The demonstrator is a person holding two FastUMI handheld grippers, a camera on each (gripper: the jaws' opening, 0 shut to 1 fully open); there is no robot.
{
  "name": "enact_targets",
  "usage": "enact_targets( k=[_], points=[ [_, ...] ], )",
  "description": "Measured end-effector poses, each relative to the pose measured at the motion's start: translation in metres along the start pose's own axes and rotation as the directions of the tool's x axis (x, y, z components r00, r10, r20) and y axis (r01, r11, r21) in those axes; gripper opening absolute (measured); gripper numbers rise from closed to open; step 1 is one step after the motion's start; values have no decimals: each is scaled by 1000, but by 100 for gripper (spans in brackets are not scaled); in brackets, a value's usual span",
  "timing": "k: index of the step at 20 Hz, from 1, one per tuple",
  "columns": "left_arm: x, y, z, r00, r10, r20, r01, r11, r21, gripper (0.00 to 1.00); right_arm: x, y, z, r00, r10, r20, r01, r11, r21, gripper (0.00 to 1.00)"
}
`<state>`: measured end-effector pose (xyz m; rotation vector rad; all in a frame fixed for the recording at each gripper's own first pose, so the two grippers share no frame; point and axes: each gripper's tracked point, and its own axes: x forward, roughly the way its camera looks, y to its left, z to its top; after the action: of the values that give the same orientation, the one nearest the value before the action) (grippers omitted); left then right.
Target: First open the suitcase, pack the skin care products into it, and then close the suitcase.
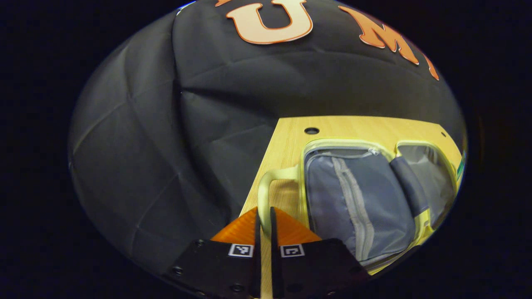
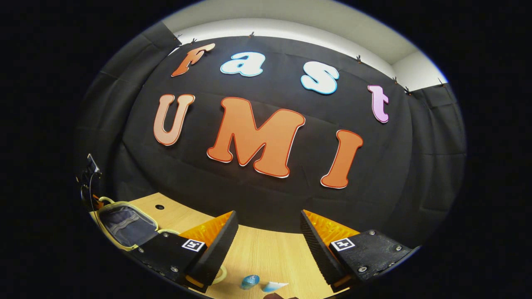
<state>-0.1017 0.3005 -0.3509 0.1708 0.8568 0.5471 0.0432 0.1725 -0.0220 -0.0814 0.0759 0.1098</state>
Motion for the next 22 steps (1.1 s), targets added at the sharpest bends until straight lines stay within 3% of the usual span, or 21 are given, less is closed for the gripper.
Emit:
enact_targets(
  k=[1, 3, 4, 5, 7, 10, 12, 13, 15, 22],
  points=[
    [4, -1, -4, 999, 32, 0, -32, 999, -5, 18, -2, -3, -2, 1000, -10, -6, 10, 1000, -4, 95],
    [2, -11, -5, 1000, 22, 12, -21, 999, -41, 27, -4, -11, -4, 999, -32, -1, 32, 999, -23, 94],
    [-1, -11, 2, 999, 24, 39, -22, 998, -51, 27, -5, -15, -6, 999, -38, 0, 38, 999, -28, 94],
    [-10, -14, 12, 997, 25, 72, -21, 998, -56, 42, -5, -18, -7, 999, -38, 3, 38, 999, -27, 95],
    [-29, -28, 27, 992, 18, 129, -7, 996, -89, 64, -4, -24, -12, 1000, -30, 2, 30, 999, -27, 95],
    [-67, -65, 56, 980, -16, 200, 43, 990, -132, 74, 1, -36, -21, 1000, -17, 2, 17, 999, -48, 95],
    [-96, -91, 83, 962, -36, 269, 74, 988, -132, 91, 1, -42, -26, 1000, 1, 5, 0, 999, -36, 92],
    [-109, -108, 97, 953, -50, 297, 89, 989, -121, 100, 1, -47, -29, 1000, 8, 8, -7, 1000, -27, 95],
    [-135, -142, 121, 933, -76, 351, 117, 989, -95, 100, -1, -55, -37, 1000, 29, 12, -29, 999, -22, 92],
    [-197, -259, 178, 867, -181, 464, 225, 973, -42, 99, -3, -81, -75, 996, 91, -23, -91, 996, 3, 95]
  ],
)
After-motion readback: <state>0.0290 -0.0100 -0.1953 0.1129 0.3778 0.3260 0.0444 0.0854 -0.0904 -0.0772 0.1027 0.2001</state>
